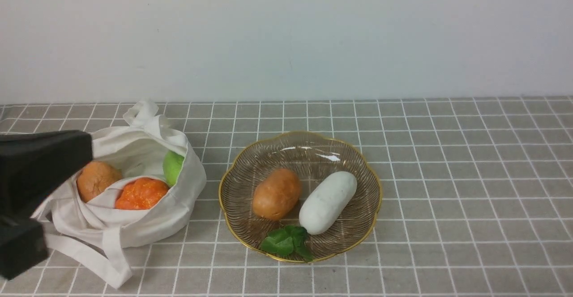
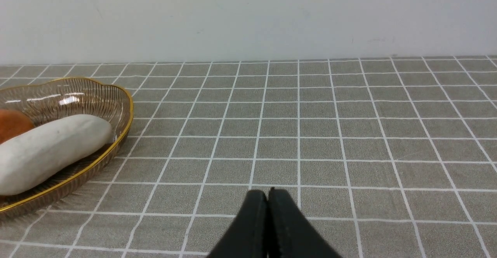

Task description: Take vegetables from bag on grey coffee tablecloth place on plate.

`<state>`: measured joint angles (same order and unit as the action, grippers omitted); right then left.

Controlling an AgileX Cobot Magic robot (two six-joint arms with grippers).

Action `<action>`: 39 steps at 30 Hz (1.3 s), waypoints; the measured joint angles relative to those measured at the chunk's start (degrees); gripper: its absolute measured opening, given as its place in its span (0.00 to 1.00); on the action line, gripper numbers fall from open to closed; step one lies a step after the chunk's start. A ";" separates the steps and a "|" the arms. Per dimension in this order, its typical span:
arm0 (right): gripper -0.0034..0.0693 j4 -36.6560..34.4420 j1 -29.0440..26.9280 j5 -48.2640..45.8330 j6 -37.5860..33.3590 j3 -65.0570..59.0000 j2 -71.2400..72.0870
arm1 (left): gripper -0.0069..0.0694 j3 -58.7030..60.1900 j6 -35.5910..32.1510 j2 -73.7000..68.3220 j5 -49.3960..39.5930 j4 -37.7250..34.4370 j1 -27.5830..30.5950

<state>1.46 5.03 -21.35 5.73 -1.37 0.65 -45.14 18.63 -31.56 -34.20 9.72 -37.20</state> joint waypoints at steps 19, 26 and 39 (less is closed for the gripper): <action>0.03 0.00 0.00 0.00 0.00 0.00 0.00 | 0.08 14.42 -17.16 16.76 8.59 -4.15 7.66; 0.03 0.00 0.00 0.00 0.00 0.00 0.00 | 0.08 34.73 -25.87 27.92 19.60 -13.77 24.99; 0.03 0.00 0.00 0.00 0.00 0.00 0.00 | 0.08 46.78 -26.76 32.16 13.09 -14.73 31.52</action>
<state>1.46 5.03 -21.35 5.73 -1.37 0.65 1.65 -8.13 0.59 -21.12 -5.01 -5.68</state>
